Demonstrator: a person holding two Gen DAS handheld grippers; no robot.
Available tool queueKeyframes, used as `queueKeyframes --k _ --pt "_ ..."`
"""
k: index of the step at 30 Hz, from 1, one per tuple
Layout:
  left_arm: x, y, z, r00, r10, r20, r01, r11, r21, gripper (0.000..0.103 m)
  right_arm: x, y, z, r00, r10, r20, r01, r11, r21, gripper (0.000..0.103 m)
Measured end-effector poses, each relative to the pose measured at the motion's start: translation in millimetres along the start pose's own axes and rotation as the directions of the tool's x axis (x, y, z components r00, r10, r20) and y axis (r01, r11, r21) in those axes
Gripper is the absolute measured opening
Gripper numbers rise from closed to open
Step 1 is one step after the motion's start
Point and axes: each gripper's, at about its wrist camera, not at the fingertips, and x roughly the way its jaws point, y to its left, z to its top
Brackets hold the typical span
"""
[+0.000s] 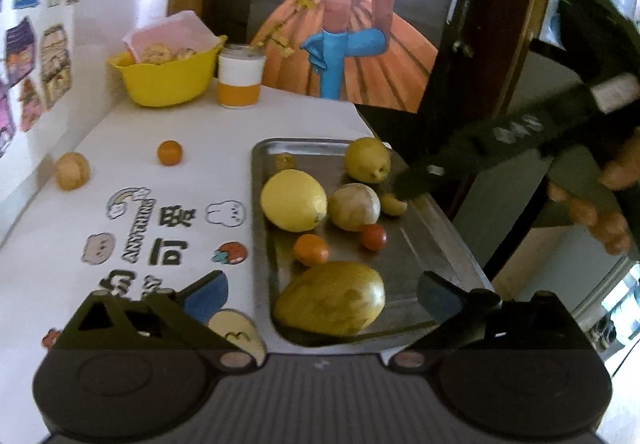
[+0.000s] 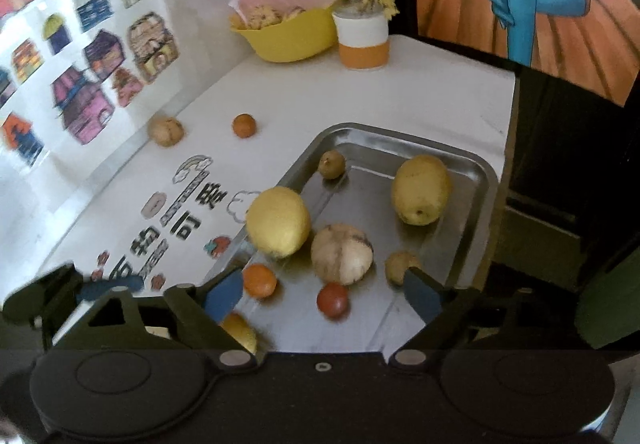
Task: Organize fruits
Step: 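Move both grippers toward the last tan fruit and small orange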
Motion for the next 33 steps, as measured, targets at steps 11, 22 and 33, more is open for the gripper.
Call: queueKeyframes --k 11,22,33 --pt "-29 28 -23 0.998 0.036 -0.044 -0.037 0.999 -0.039 0.102 -34 34 -58 0.998 -0.021 -0.059 0.016 0.997 -0.078 0.1" --pt "-61 55 -42 0.985 0.103 -0.135 -0.108 0.994 -0.034 0.102 -21 87 -92 0.978 0.033 -0.207 -0.065 0.987 -0.15 0.101" --pt "-74 91 -22 0.939 0.319 -0.128 -0.323 0.947 -0.007 0.102 -10 136 -63 0.97 0.124 -0.209 -0.175 0.954 -0.245 0.102"
